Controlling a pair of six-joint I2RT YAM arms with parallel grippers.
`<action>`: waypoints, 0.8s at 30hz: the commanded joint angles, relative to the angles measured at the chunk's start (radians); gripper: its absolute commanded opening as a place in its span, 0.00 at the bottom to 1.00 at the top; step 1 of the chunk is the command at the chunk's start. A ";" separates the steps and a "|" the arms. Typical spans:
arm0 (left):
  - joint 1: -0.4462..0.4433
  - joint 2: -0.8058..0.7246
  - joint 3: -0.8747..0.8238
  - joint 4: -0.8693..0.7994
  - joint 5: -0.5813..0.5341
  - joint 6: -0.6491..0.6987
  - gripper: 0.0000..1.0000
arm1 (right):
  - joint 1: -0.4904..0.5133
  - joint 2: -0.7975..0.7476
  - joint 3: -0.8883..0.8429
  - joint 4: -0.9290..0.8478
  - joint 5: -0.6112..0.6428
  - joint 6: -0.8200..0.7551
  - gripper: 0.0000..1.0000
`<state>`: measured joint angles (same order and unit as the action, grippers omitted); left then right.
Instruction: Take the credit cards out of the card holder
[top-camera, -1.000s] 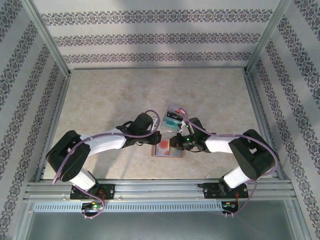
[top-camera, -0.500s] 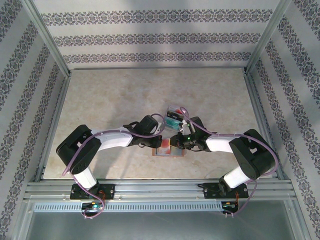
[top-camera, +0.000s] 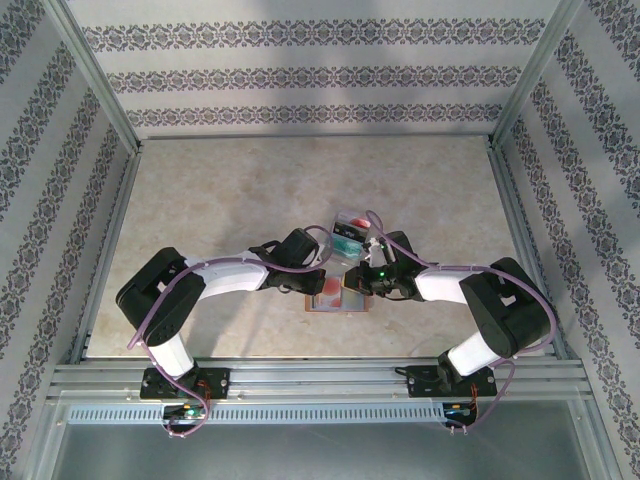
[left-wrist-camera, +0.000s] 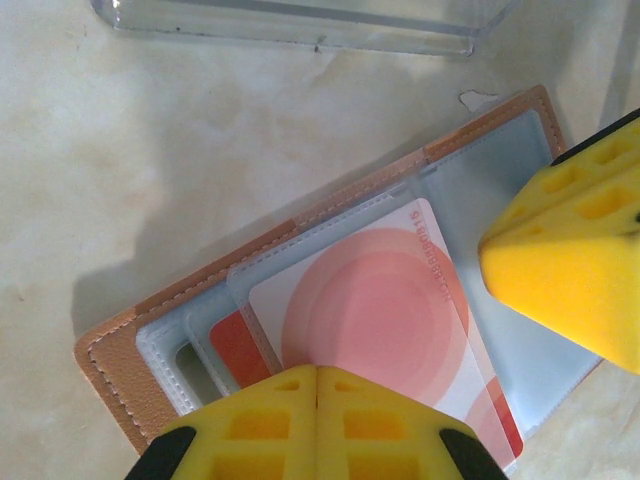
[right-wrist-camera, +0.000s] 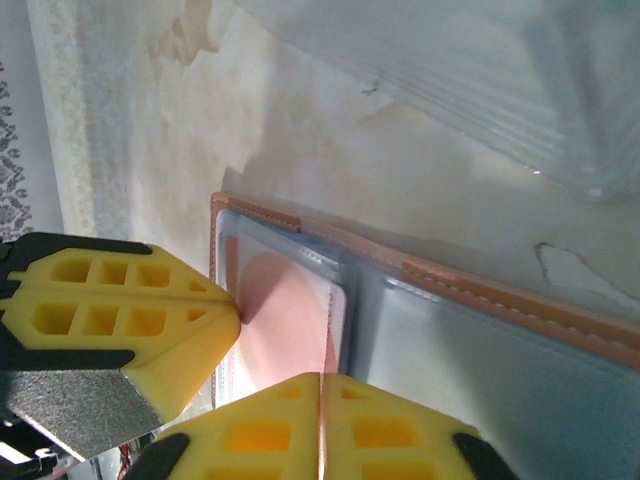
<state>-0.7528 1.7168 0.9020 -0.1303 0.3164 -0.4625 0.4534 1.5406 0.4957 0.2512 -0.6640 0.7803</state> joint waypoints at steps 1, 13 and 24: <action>-0.011 0.030 -0.013 -0.085 -0.037 0.010 0.00 | -0.003 -0.004 -0.002 0.016 -0.027 0.002 0.16; -0.011 0.016 -0.038 -0.044 -0.013 -0.030 0.00 | 0.083 -0.013 -0.028 0.016 0.040 0.063 0.25; -0.011 0.015 -0.045 -0.045 -0.024 -0.034 0.00 | 0.088 -0.064 -0.062 -0.007 0.062 0.071 0.25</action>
<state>-0.7528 1.7168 0.8936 -0.1143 0.3206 -0.4839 0.5285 1.5082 0.4587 0.2691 -0.6289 0.8421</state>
